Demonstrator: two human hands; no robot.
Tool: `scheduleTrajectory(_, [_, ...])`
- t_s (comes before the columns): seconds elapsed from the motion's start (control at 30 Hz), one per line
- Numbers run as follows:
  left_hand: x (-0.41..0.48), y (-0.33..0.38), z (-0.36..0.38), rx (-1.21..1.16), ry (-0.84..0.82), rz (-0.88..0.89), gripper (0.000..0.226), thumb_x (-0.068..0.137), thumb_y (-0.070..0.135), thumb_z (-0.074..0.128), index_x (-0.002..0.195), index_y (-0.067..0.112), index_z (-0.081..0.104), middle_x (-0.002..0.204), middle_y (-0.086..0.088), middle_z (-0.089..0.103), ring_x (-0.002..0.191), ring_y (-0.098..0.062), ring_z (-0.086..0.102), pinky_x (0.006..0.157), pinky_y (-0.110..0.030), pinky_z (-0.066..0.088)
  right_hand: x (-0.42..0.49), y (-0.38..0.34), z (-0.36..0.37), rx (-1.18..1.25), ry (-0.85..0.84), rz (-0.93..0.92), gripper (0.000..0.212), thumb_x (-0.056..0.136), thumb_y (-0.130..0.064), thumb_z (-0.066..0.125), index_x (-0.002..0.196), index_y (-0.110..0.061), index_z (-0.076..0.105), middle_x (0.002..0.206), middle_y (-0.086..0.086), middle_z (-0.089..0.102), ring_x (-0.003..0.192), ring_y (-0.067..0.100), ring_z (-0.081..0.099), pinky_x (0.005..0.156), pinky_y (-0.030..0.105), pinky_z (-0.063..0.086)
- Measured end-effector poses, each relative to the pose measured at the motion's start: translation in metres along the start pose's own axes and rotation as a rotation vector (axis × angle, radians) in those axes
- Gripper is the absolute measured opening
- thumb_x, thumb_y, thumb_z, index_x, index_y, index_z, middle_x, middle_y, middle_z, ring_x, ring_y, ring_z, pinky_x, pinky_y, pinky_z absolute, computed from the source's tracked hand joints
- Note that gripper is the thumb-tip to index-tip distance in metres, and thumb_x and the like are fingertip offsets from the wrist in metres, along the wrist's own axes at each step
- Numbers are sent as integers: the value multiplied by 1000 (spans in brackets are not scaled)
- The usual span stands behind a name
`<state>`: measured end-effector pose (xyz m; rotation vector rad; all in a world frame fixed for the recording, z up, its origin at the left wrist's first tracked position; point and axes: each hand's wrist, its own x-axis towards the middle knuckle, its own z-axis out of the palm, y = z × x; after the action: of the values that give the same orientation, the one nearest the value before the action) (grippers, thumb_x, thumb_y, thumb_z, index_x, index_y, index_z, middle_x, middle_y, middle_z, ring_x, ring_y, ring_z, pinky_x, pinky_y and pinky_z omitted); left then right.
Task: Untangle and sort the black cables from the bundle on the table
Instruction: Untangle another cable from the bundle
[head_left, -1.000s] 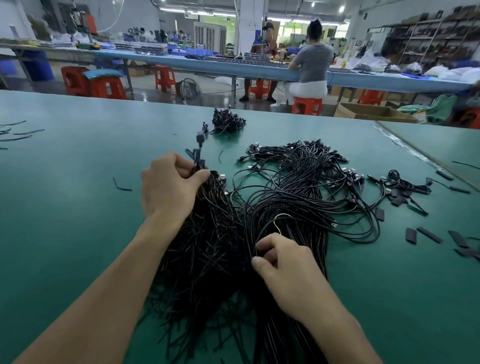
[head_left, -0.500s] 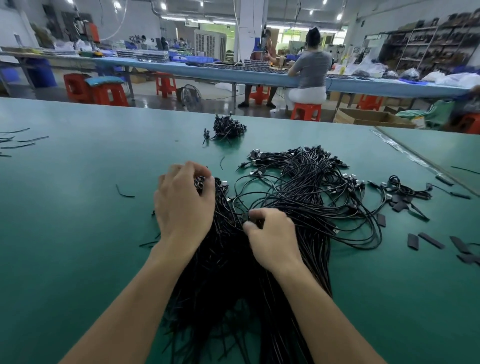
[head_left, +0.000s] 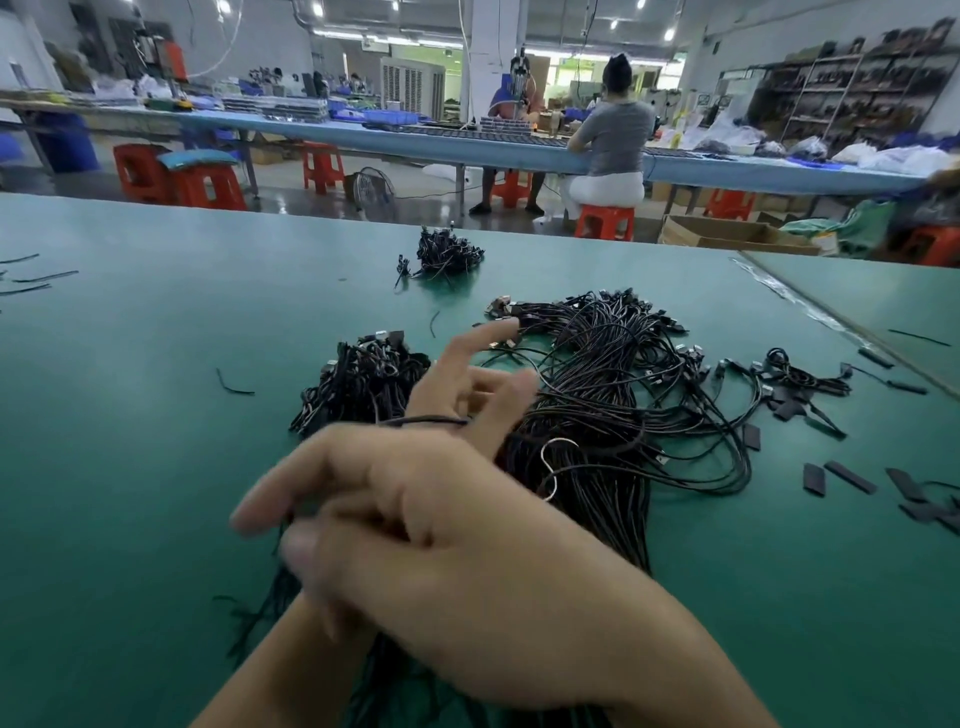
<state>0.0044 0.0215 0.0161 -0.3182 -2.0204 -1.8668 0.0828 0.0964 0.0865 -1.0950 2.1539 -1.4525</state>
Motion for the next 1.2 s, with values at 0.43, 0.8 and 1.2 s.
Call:
scheduleTrajectory(0.43, [20,-7,-54,-130,962,171,24,100,23,60,78,24,49,70,5,51,60,4,47,66,-15,39,-40,92,-83,-299,1210,270,18,92,-26,68,75,-30,62,65,-8,67,59,13,62,58,26,51])
scheduleTrajectory(0.8, [-5,7,-26,786,406,490,33,101,32,49,72,15,52,69,11,44,62,-8,36,52,-25,21,-31,76,-48,-370,713,369,60,91,-73,25,90,-28,65,84,-6,68,84,-1,59,67,10,40])
scheduleTrajectory(1.2, [-9,-1,-24,403,31,223,30,87,50,64,71,26,55,54,11,50,46,-6,39,45,-31,35,-31,72,-53,-132,1104,14,35,96,-44,54,70,-24,66,55,12,48,46,8,33,40,19,24])
